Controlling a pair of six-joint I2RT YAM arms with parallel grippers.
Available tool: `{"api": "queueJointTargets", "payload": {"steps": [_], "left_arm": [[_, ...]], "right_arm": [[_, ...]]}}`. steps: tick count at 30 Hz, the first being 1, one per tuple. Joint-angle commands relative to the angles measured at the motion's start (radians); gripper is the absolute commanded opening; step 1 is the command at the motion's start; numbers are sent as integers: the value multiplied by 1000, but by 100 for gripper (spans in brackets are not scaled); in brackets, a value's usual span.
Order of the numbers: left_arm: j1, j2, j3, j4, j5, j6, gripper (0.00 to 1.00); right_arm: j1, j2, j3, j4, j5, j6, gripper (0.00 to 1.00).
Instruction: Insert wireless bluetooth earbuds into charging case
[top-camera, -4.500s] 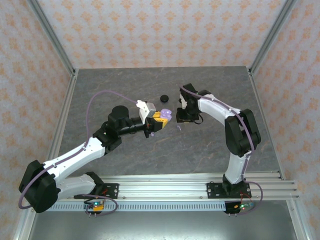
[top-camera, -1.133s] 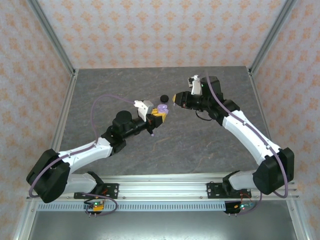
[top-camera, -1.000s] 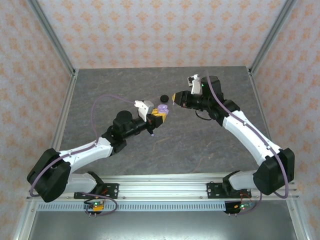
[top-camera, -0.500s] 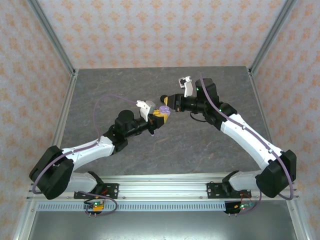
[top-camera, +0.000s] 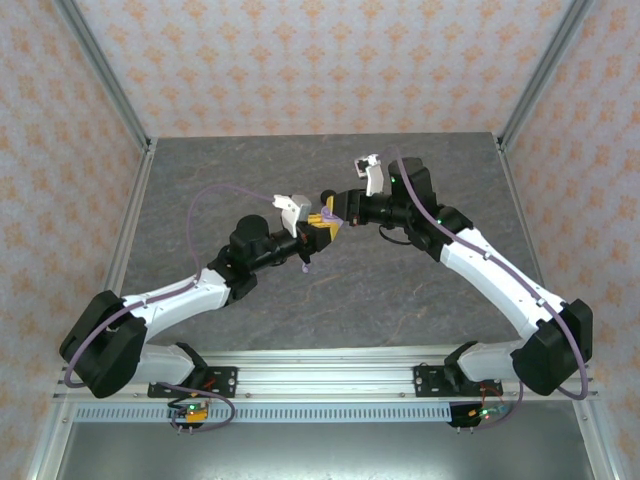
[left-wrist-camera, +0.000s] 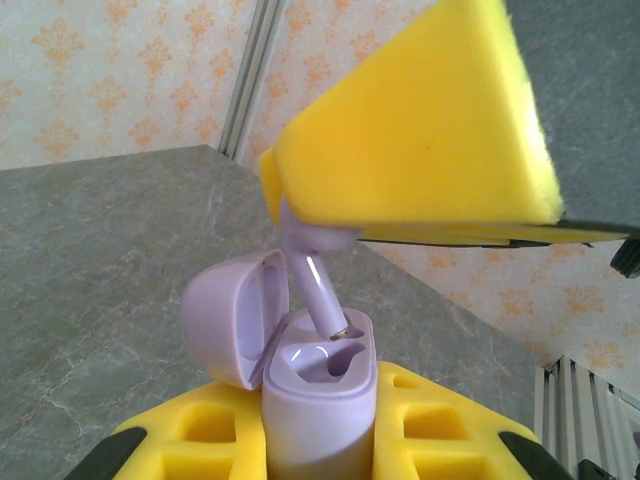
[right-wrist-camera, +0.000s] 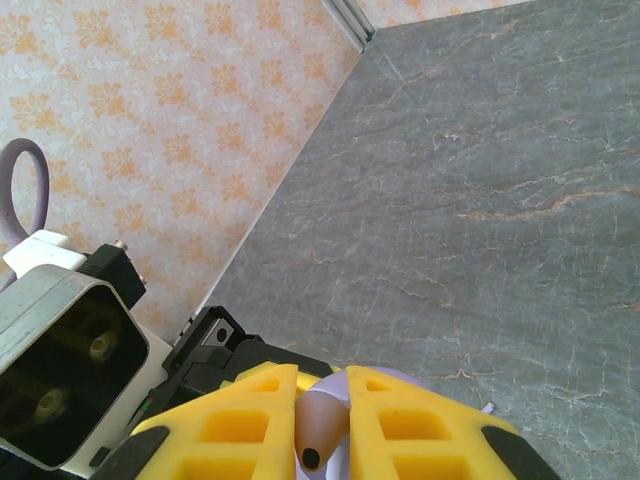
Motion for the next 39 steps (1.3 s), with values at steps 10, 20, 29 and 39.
{"api": "queueJointTargets", "payload": {"steps": [10,20,29,39], "left_arm": [[-5,-2,52,8,6,-40,13],[-6,-6,59,-5,-27,-55,13],[-6,-8,56,-8,-56,-62,13],[-6,-12,53,-16,-65,-58,13]], "right_arm": [[12,-8,6,-7,20,-33,17],[14,-14,2,-23,20,-42,17],[15,-29,-10,-41,47,-52,16],[14,-33,-8,-45,30,-51,16]]}}
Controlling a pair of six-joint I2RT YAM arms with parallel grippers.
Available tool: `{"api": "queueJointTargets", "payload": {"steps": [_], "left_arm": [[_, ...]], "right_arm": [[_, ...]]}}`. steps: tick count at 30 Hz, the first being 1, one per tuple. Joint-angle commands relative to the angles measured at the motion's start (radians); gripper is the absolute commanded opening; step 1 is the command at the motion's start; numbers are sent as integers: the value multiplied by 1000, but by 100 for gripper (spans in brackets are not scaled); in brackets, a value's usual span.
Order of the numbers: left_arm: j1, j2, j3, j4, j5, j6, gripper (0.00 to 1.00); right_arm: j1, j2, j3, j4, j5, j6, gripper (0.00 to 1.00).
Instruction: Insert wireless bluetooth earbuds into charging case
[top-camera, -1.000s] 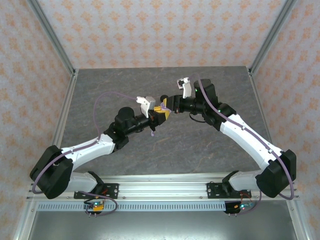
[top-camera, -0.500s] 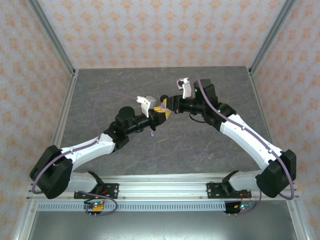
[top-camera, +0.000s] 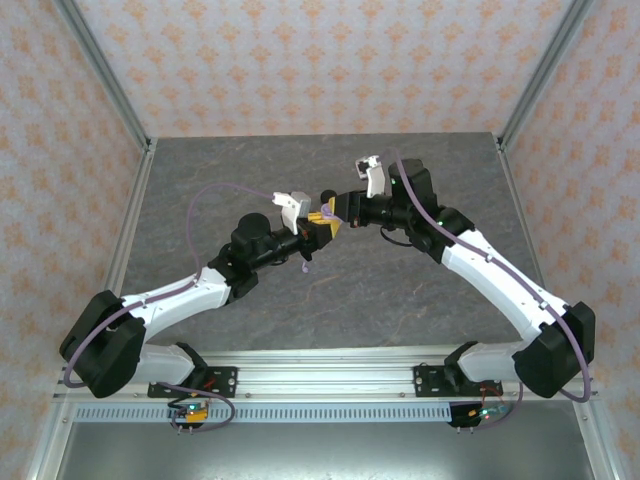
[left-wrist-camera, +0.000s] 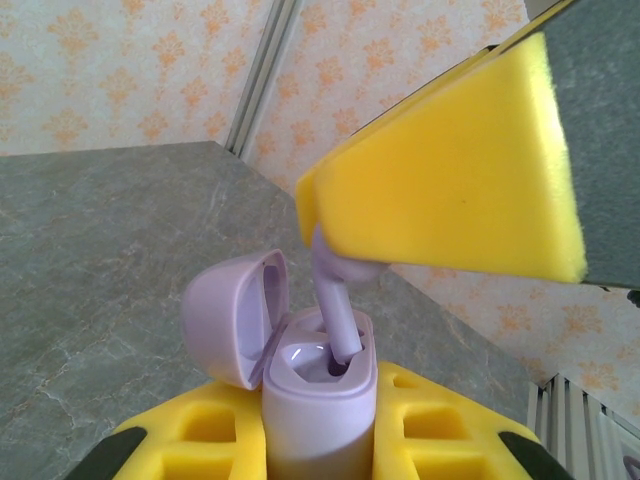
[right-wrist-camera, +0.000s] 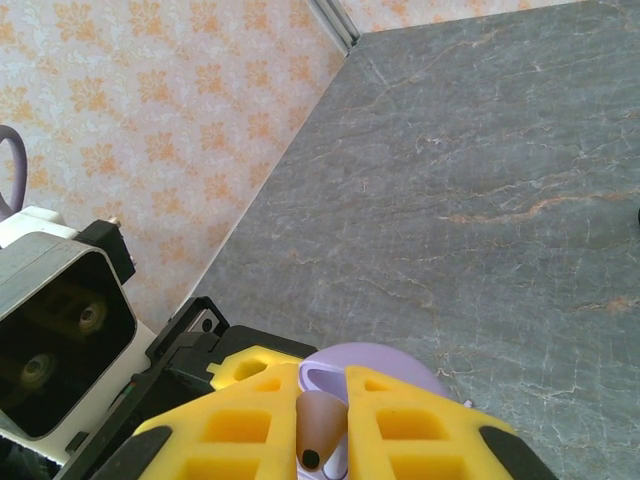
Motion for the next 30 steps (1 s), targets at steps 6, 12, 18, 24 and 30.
{"api": "queueJointTargets", "payload": {"steps": [6,12,18,24,30], "left_arm": [[-2,-7,38,17,-20,-10,13],[-2,-9,38,17,-18,-10,13],[-2,-14,42,17,-20,-8,13],[-2,-11,43,16,-15,-3,13],[-2,-11,48,7,-5,7,13]], "right_arm": [[14,0,2,-38,-72,-24,16],[21,16,10,-67,-89,-34,16],[25,12,8,-90,-90,-42,18],[26,10,10,-110,-83,-50,21],[26,9,27,-121,-76,-50,36]]}}
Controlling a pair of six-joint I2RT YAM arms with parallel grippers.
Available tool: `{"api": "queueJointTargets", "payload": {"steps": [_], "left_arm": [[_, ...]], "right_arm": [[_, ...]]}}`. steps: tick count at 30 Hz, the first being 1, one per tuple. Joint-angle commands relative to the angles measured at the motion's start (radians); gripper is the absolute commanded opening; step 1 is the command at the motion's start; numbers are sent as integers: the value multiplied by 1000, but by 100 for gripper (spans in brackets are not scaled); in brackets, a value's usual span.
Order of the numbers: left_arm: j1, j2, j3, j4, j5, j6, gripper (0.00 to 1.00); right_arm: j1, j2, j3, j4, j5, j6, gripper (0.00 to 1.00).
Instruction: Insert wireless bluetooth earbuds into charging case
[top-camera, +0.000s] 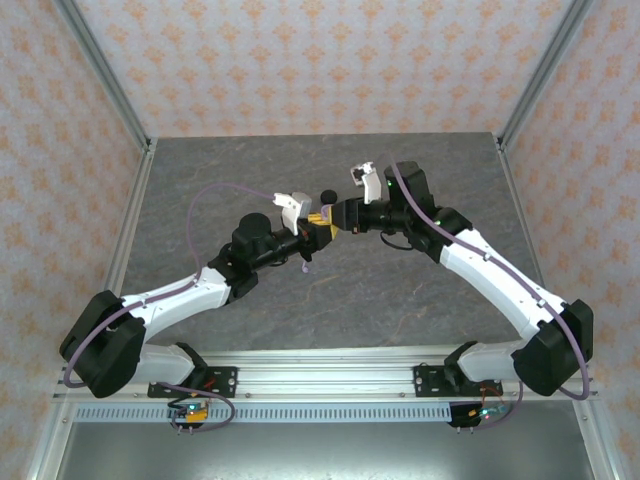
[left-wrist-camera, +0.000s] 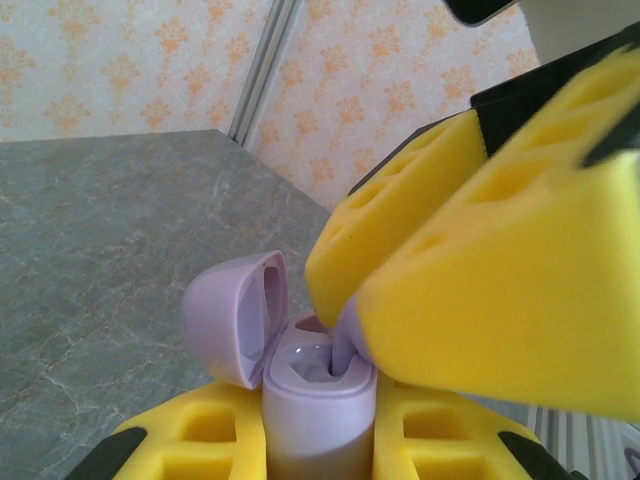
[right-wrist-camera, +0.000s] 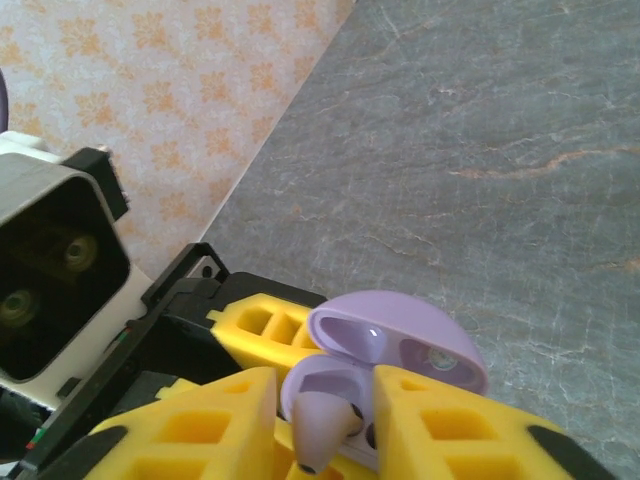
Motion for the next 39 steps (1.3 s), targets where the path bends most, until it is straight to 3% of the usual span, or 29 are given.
{"api": "queueJointTargets", "payload": {"steps": [1,12,17,32,39], "left_arm": [[-2,-12,45,32,-6,10,13],[-2,-10,44,3,-26,38,13],[-2,-8,47,-5,-45,39,13],[-2,-1,57,-21,-34,43,13],[-2,-11,58,-55,-66,57,13]], "right_arm": [[15,-2,28,-48,-26,-6,39],[16,-35,52,-91,10,-10,47],[16,-42,55,-110,15,-4,47],[16,-47,50,-95,32,5,32],[16,-73,52,-110,53,-2,39]]}}
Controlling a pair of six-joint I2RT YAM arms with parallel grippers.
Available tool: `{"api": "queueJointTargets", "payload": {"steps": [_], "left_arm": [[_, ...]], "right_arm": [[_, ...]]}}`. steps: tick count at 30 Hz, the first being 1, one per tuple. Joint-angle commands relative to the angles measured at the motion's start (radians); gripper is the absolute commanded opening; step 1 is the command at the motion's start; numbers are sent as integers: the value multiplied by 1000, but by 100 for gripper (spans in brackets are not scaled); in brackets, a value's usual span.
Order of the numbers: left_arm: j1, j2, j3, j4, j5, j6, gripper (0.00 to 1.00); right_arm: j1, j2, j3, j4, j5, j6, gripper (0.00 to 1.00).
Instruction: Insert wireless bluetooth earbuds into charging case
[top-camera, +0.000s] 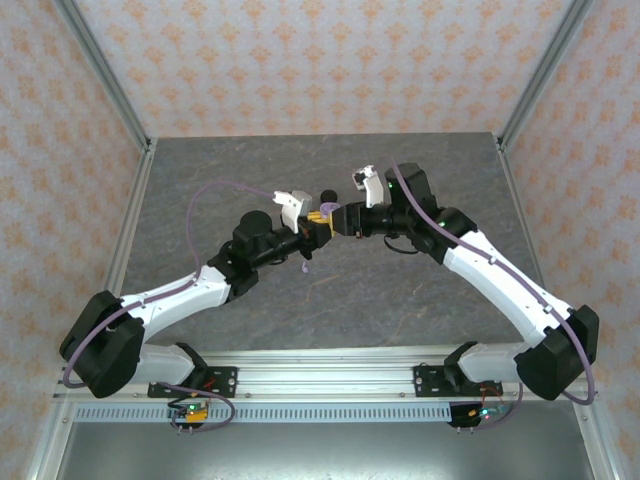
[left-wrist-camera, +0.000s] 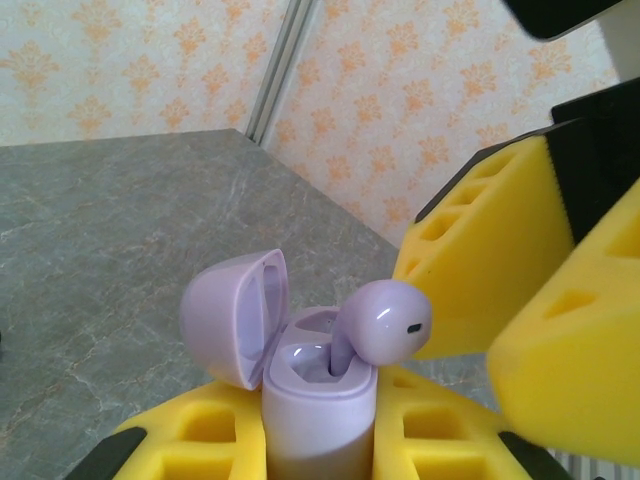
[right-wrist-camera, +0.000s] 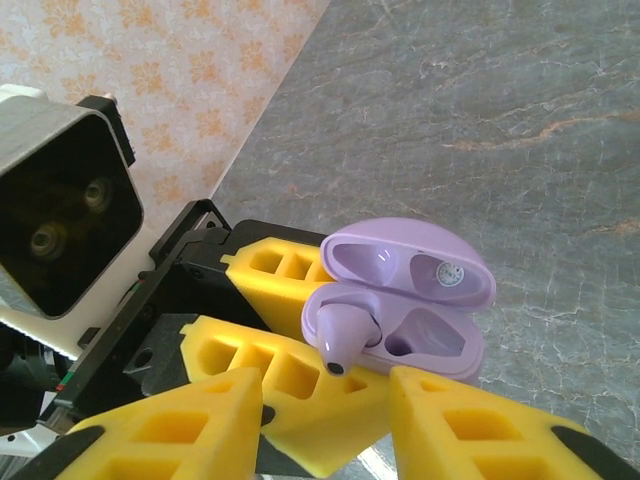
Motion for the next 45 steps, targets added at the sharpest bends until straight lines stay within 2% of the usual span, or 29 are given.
{"api": "queueJointTargets", "payload": {"steps": [1,6,8,14,20,45], "left_arm": [[-2,-11,38,-16,-37,32,13],[-2,-11,42,-29,-40,42,13],[-2,-9,43,-26,-36,43,13],[-2,0,42,11,16,31,13],[-2,10,48,16,49,29,13],[-18,43,96,-62,71,77,13]], "right_arm": [[8,-51,26,-16,41,-8,39],[8,-78,13,-30,110,-6,39],[9,-77,15,-40,145,-3,36],[8,-30,46,-85,176,-2,15],[8,-12,51,-66,129,0,6],[8,6,66,-37,6,-13,4]]}}
